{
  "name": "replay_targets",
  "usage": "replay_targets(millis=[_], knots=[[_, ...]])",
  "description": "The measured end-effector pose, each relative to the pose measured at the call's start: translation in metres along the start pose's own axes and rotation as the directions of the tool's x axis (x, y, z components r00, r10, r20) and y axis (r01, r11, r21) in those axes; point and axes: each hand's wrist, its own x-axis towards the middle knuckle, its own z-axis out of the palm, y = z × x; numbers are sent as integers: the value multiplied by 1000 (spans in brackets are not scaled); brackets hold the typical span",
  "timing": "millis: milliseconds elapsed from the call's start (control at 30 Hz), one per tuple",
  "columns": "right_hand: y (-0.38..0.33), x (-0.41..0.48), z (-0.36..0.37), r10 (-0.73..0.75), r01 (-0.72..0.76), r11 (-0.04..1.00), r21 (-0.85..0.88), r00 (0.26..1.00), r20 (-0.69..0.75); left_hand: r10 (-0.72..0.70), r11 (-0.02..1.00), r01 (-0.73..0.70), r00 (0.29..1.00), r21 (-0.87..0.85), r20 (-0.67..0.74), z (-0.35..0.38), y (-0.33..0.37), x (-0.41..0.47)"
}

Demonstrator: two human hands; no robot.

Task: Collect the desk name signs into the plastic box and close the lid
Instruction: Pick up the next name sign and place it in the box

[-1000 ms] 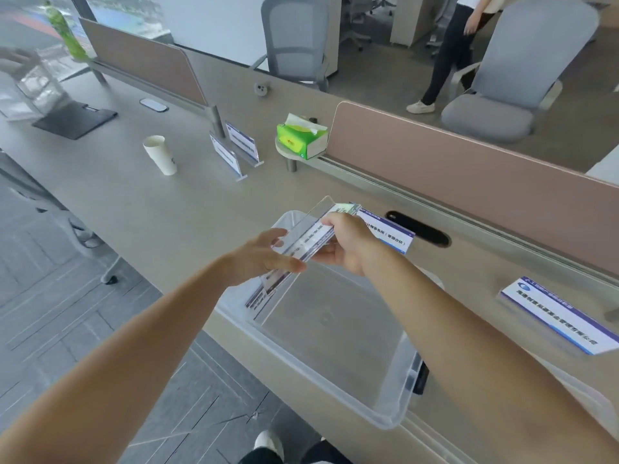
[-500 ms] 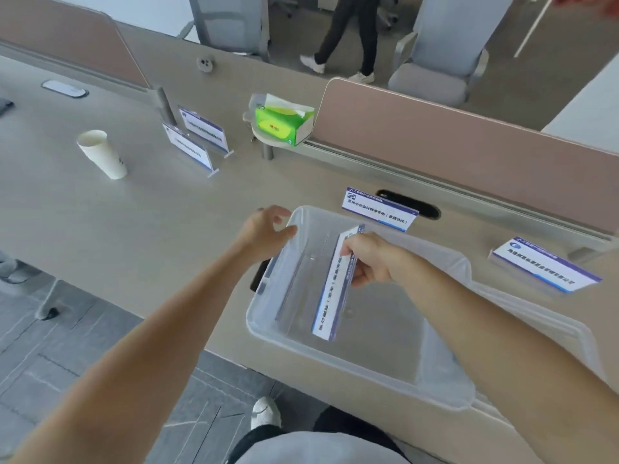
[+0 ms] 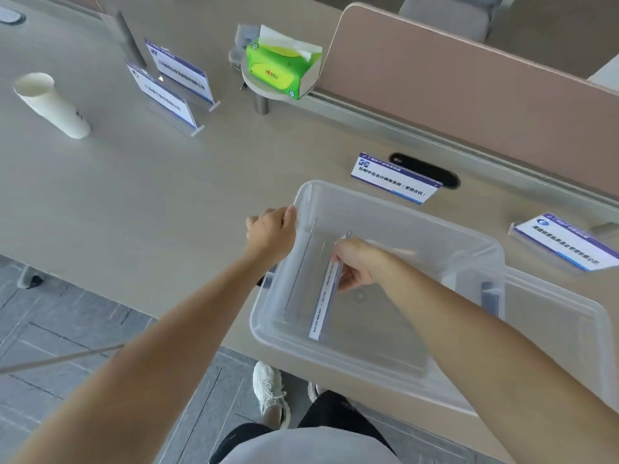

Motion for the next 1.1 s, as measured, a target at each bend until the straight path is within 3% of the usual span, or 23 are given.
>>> replay_targets(millis=[500,1100], knots=[[-21,24,12,6,-4,999,-44,999,35,89,990,-89,996,-106,1,-1,-5,3],[-18,37,11,57,-54,994,-90,998,30,63,994,-63,998,-94,-2,-3,-2,-1]])
